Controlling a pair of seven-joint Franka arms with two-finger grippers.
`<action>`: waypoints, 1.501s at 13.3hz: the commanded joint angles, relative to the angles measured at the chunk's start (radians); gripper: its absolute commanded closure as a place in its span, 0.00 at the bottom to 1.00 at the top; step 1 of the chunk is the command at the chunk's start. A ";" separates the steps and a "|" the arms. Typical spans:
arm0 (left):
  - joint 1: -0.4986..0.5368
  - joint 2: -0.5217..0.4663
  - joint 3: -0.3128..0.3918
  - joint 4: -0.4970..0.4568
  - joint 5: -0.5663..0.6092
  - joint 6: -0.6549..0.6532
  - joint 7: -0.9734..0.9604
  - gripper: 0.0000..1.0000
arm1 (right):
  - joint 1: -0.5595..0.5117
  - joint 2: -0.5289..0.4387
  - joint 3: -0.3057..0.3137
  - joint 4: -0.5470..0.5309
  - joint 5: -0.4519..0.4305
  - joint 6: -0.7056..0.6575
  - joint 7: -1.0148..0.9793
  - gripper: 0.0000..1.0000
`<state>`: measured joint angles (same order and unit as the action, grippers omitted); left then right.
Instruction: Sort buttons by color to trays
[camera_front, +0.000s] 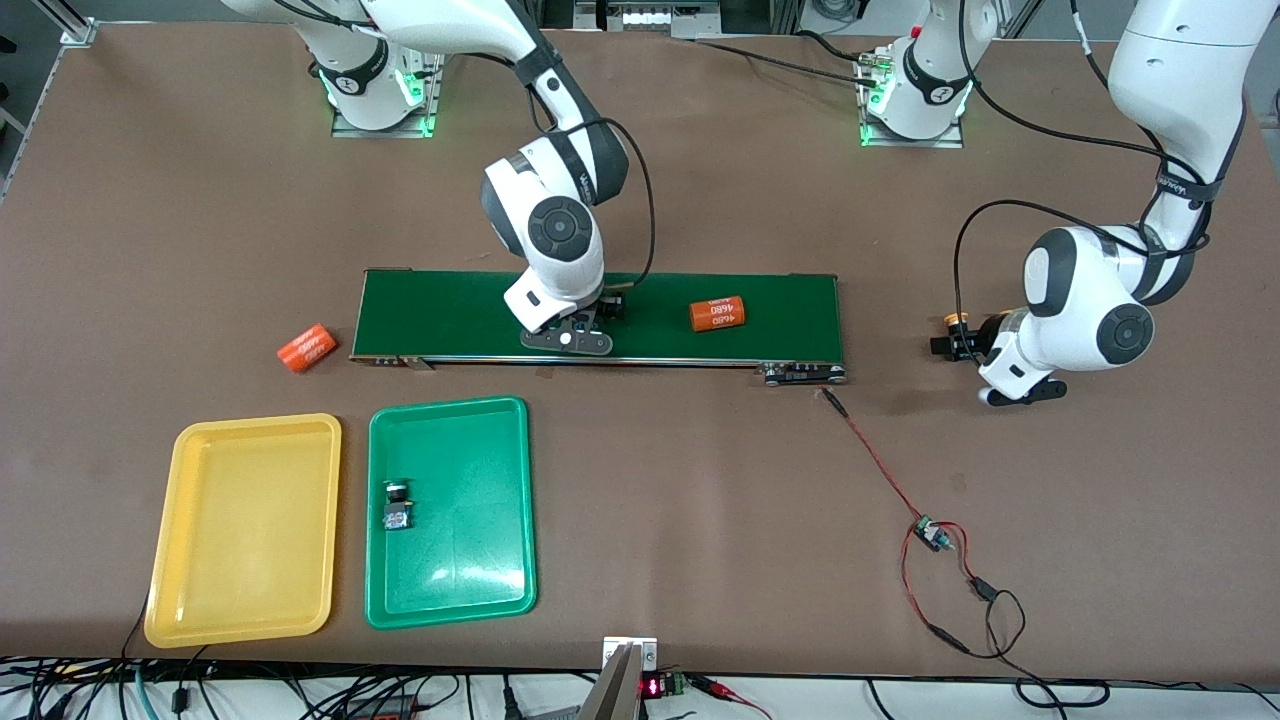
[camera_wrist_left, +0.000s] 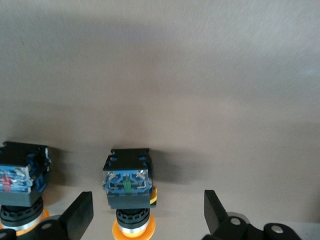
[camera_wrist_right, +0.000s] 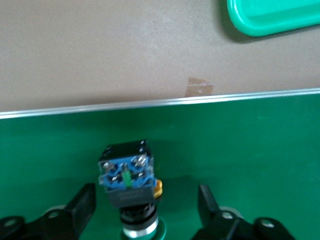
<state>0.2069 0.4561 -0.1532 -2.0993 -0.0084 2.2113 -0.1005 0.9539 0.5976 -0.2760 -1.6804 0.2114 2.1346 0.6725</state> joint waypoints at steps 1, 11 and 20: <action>-0.017 -0.016 0.027 -0.042 -0.025 0.025 0.053 0.34 | 0.009 -0.041 -0.006 -0.039 0.000 0.007 0.015 0.86; -0.052 -0.089 0.009 0.126 -0.022 -0.163 0.041 0.78 | -0.049 -0.076 -0.092 0.108 -0.004 -0.048 -0.014 1.00; -0.113 -0.117 -0.325 0.148 -0.126 -0.184 -0.245 0.77 | -0.309 0.184 -0.095 0.441 0.000 0.010 -0.292 1.00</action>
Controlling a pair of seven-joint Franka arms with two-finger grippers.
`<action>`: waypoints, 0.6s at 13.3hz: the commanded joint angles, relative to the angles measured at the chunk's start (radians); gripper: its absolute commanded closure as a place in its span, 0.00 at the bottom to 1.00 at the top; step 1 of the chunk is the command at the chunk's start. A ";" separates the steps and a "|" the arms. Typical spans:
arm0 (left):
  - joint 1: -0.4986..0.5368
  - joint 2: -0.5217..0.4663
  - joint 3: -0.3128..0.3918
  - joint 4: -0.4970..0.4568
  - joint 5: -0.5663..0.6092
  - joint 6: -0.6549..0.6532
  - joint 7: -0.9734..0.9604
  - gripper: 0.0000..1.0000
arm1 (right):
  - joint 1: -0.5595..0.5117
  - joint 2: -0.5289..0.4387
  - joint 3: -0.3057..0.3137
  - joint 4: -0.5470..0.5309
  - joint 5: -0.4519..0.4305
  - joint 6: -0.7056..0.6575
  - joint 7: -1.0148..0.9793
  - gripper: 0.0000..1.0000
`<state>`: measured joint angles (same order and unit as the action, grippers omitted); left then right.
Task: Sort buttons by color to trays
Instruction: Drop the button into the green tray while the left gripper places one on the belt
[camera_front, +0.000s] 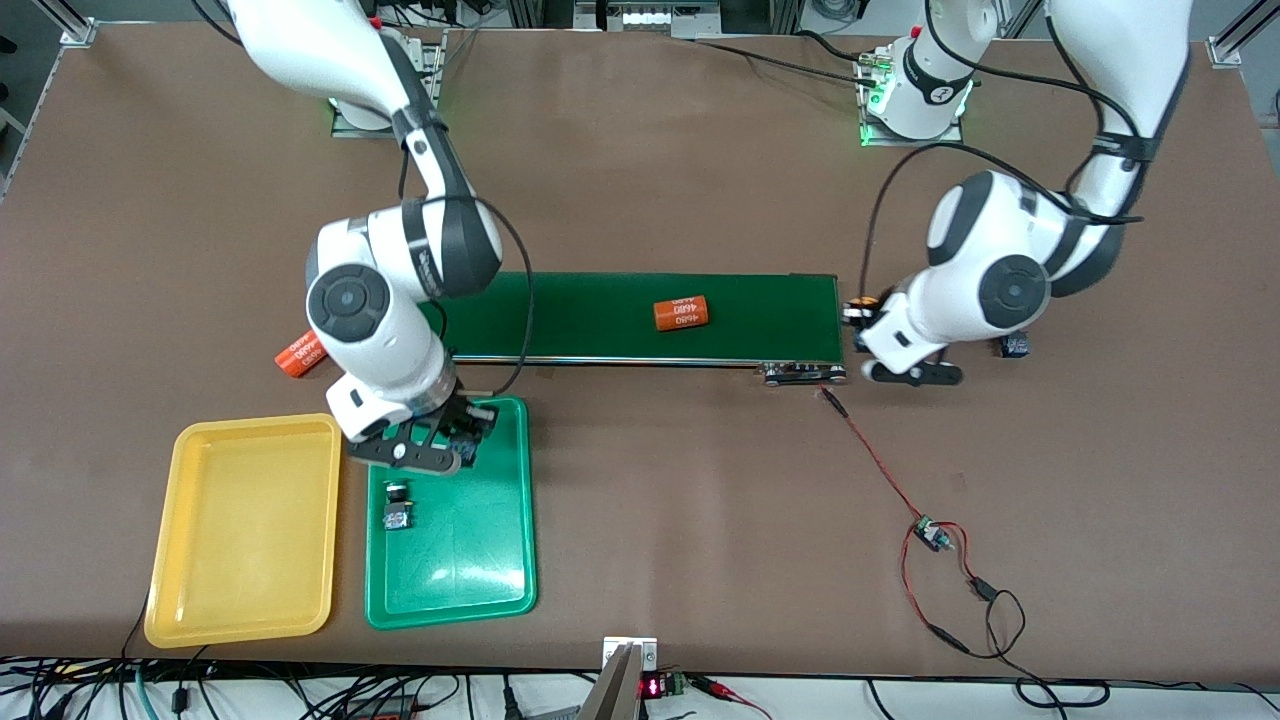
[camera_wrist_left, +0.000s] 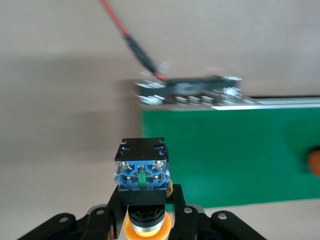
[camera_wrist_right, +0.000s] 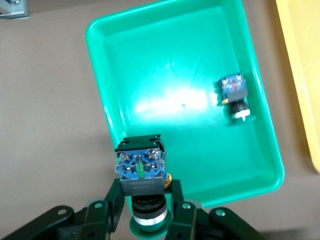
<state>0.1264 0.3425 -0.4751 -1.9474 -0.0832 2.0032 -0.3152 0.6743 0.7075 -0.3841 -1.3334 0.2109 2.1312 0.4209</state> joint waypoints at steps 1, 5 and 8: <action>-0.053 0.001 -0.004 -0.007 -0.055 0.048 -0.038 0.77 | -0.038 0.098 0.014 0.097 0.001 0.051 -0.074 1.00; -0.134 0.033 -0.002 -0.056 -0.056 0.143 -0.074 0.76 | -0.071 0.199 0.017 0.118 0.001 0.151 -0.166 1.00; -0.154 0.067 -0.002 -0.080 -0.056 0.224 -0.090 0.63 | -0.093 0.260 0.019 0.169 0.007 0.156 -0.169 1.00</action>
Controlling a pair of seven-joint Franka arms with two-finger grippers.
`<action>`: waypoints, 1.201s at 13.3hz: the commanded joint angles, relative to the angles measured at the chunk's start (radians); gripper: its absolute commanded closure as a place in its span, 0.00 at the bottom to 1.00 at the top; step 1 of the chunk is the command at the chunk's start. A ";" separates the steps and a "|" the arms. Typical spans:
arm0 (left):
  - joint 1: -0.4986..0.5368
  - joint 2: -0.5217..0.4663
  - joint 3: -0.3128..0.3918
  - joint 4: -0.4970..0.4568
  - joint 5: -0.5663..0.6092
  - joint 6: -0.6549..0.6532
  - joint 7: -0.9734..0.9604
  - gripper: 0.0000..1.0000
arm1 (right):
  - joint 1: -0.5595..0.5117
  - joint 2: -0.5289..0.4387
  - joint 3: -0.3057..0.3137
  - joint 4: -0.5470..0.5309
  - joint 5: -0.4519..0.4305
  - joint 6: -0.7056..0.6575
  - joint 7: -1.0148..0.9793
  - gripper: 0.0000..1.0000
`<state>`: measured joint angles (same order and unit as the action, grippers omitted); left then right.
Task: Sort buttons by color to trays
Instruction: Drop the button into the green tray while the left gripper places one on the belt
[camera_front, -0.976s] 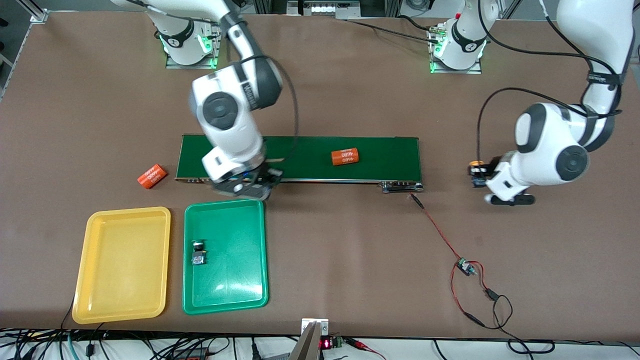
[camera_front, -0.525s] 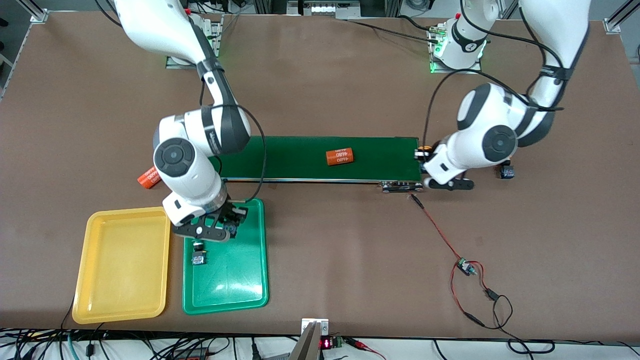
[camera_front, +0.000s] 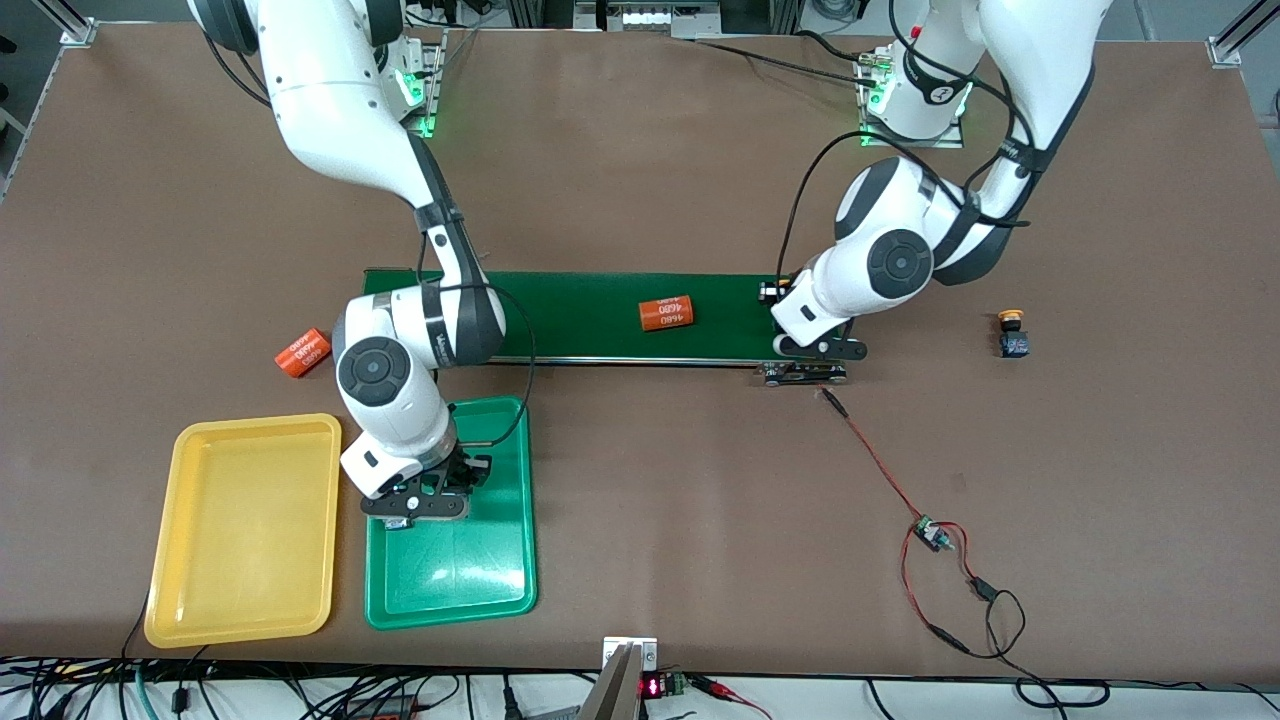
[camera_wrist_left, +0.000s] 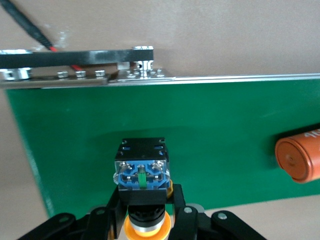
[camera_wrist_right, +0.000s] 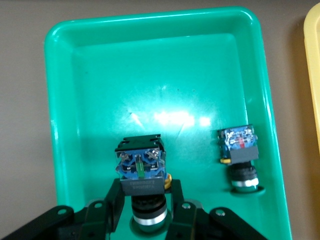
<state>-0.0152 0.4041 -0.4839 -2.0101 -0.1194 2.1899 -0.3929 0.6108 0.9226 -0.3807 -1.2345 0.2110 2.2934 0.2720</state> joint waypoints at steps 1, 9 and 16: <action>-0.015 0.007 0.007 -0.025 -0.019 0.045 -0.012 0.44 | -0.039 0.067 0.017 0.070 0.008 -0.005 -0.023 1.00; -0.009 -0.099 0.143 0.112 -0.003 -0.155 0.002 0.00 | -0.065 0.012 0.059 0.067 0.142 -0.136 0.004 0.00; 0.055 -0.090 0.384 0.119 0.139 -0.186 0.217 0.00 | -0.060 -0.137 -0.006 0.066 -0.013 -0.276 0.003 0.00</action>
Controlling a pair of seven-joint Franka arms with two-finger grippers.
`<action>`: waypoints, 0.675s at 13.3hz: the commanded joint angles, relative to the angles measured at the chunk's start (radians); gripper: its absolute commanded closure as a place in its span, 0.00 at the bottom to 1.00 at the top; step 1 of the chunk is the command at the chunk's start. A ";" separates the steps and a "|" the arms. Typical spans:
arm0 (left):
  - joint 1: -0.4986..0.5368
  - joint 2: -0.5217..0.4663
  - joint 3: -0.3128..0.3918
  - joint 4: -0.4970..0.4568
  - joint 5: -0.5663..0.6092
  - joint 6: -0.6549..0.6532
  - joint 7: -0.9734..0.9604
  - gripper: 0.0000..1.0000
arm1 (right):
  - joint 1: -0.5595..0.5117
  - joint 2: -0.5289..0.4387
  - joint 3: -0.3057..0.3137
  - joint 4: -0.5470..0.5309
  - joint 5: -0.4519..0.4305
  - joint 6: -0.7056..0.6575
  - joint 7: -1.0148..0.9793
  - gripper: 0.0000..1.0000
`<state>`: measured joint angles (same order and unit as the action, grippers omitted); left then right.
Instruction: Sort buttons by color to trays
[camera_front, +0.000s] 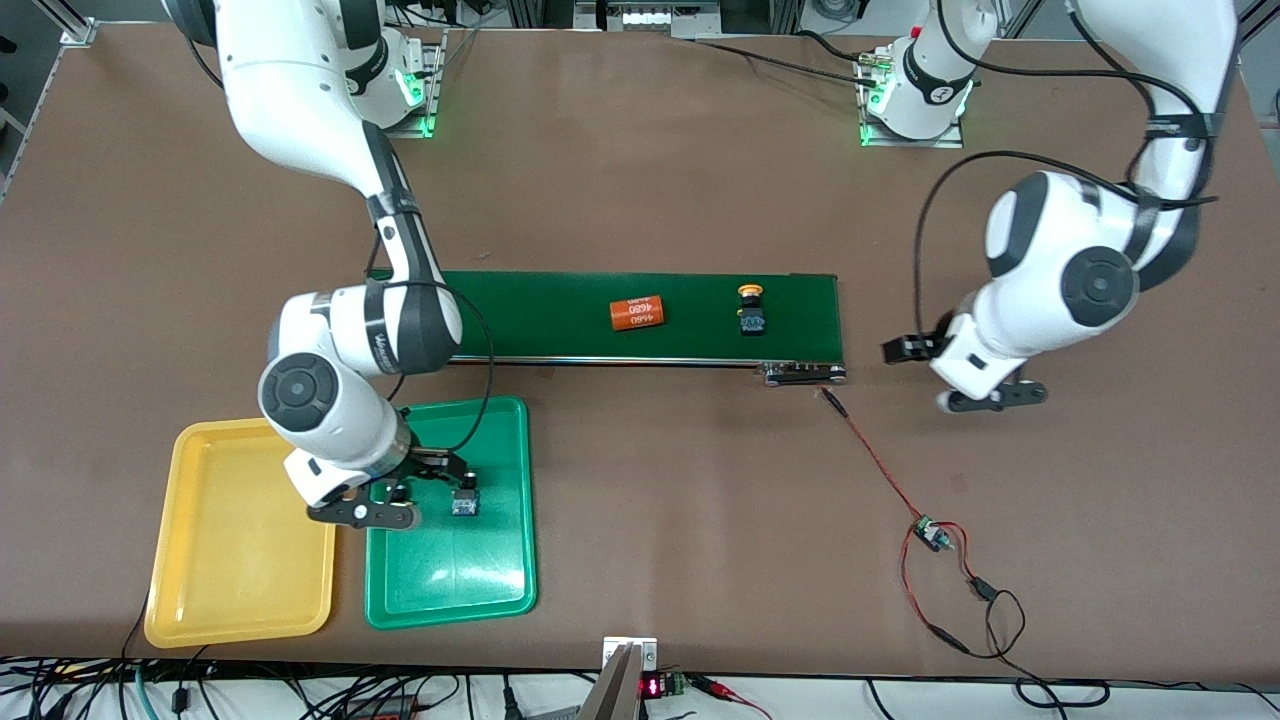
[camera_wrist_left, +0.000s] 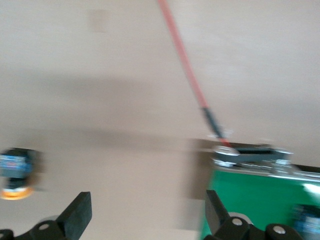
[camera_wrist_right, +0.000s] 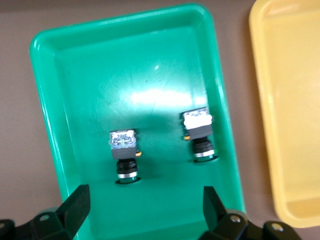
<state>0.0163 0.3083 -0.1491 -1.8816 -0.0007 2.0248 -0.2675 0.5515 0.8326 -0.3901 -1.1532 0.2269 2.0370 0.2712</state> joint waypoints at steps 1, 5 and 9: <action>0.040 0.020 0.080 -0.019 0.021 -0.018 0.158 0.00 | -0.004 -0.059 0.004 -0.016 -0.027 -0.035 0.002 0.00; 0.063 0.058 0.152 -0.021 0.022 -0.009 0.237 0.00 | -0.010 -0.138 -0.045 -0.016 -0.024 -0.151 0.000 0.00; 0.079 0.101 0.161 -0.039 0.050 0.018 0.266 0.00 | -0.016 -0.225 -0.081 -0.016 -0.034 -0.242 -0.009 0.00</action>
<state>0.0933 0.3994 0.0083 -1.9091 0.0257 2.0235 -0.0277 0.5385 0.6560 -0.4712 -1.1521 0.2122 1.8241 0.2689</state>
